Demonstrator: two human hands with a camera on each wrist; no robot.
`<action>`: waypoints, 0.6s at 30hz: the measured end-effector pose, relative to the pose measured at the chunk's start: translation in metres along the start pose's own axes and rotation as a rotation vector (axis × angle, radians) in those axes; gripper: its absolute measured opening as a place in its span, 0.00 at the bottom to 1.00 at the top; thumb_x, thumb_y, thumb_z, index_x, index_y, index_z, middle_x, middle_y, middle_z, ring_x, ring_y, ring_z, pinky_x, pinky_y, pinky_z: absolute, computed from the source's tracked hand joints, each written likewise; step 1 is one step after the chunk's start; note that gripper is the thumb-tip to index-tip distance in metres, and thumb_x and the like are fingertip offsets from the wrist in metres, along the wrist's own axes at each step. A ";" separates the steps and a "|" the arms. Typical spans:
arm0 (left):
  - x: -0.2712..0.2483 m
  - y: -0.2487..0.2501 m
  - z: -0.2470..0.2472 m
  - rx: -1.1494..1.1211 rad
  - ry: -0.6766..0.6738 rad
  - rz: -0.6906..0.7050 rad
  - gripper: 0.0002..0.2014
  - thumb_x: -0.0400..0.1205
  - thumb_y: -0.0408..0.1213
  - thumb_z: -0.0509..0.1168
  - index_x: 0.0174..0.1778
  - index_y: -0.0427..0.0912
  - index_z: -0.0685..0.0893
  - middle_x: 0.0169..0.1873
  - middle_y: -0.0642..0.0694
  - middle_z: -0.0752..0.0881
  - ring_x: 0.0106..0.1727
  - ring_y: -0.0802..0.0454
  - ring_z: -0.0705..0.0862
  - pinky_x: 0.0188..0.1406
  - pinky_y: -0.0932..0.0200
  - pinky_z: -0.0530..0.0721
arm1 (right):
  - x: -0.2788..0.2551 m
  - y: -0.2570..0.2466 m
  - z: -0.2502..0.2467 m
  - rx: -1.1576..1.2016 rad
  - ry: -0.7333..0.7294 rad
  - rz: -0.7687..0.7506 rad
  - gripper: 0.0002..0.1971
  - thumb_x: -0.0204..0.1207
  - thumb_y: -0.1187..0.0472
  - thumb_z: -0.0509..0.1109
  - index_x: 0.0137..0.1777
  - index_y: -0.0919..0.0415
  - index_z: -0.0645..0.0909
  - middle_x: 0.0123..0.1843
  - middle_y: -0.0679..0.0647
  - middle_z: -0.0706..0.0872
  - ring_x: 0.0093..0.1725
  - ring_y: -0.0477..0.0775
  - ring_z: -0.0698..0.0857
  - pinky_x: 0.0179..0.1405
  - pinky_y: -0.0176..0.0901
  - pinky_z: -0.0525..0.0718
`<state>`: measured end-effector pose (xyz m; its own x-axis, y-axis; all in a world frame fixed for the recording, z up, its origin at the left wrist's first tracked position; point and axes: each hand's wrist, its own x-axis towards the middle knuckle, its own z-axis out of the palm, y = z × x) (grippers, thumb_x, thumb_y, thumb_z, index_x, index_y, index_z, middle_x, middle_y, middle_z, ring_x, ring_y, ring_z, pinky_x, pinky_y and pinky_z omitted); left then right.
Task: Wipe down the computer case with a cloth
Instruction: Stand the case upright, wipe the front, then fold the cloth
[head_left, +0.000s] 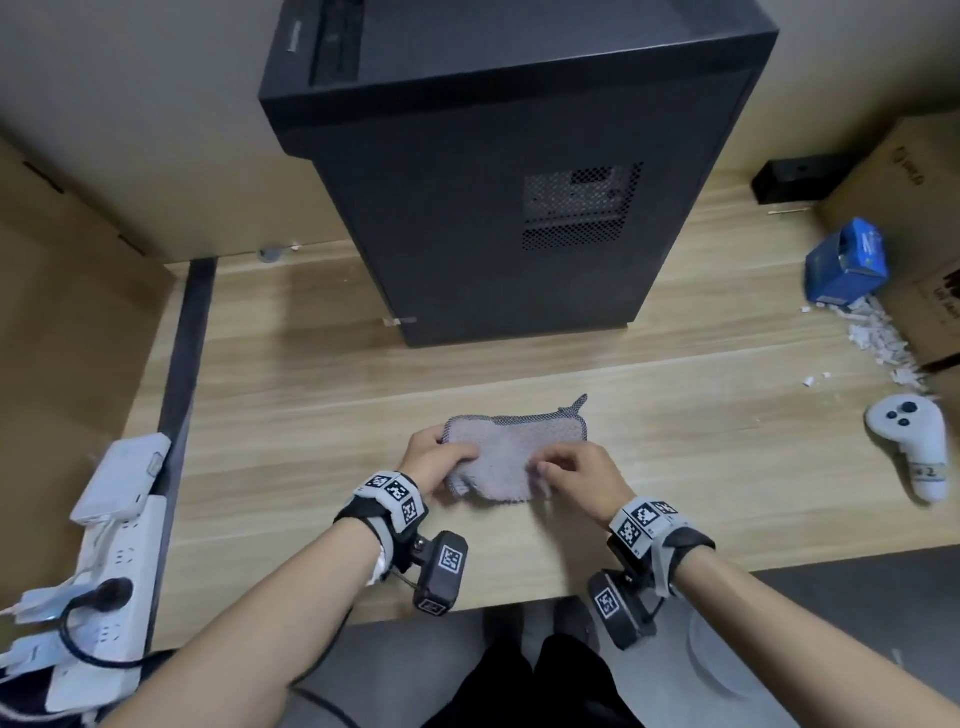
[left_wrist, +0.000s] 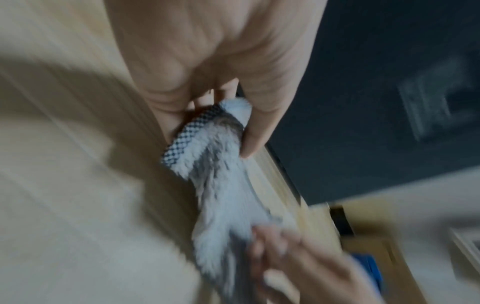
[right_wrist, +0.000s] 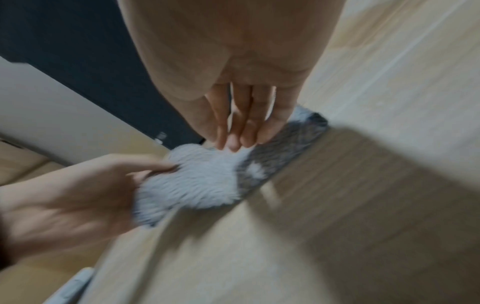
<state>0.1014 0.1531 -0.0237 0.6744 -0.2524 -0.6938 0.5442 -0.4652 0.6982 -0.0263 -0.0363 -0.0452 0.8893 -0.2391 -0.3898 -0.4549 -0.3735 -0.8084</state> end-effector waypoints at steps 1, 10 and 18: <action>0.000 0.000 -0.011 -0.005 -0.005 -0.024 0.10 0.74 0.23 0.73 0.48 0.39 0.87 0.44 0.43 0.90 0.43 0.49 0.89 0.34 0.63 0.86 | 0.003 0.005 -0.002 -0.036 -0.003 0.035 0.06 0.77 0.65 0.72 0.47 0.56 0.90 0.46 0.48 0.92 0.48 0.48 0.88 0.55 0.48 0.85; 0.018 -0.013 -0.024 -0.114 0.121 0.051 0.26 0.70 0.12 0.69 0.60 0.40 0.83 0.52 0.42 0.87 0.54 0.45 0.86 0.38 0.65 0.85 | 0.017 0.020 0.000 -0.068 -0.038 0.095 0.08 0.78 0.68 0.70 0.46 0.57 0.89 0.41 0.47 0.89 0.38 0.45 0.84 0.43 0.41 0.83; 0.031 -0.021 -0.024 -0.019 0.212 -0.022 0.06 0.71 0.41 0.73 0.41 0.43 0.90 0.42 0.44 0.92 0.49 0.41 0.90 0.58 0.38 0.87 | 0.017 0.022 0.004 -0.061 -0.023 0.087 0.10 0.78 0.68 0.69 0.42 0.53 0.87 0.38 0.46 0.88 0.35 0.44 0.83 0.40 0.37 0.80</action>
<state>0.1225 0.1754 -0.0554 0.7511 -0.0568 -0.6577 0.5679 -0.4524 0.6876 -0.0210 -0.0451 -0.0708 0.8470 -0.2527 -0.4677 -0.5316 -0.4067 -0.7430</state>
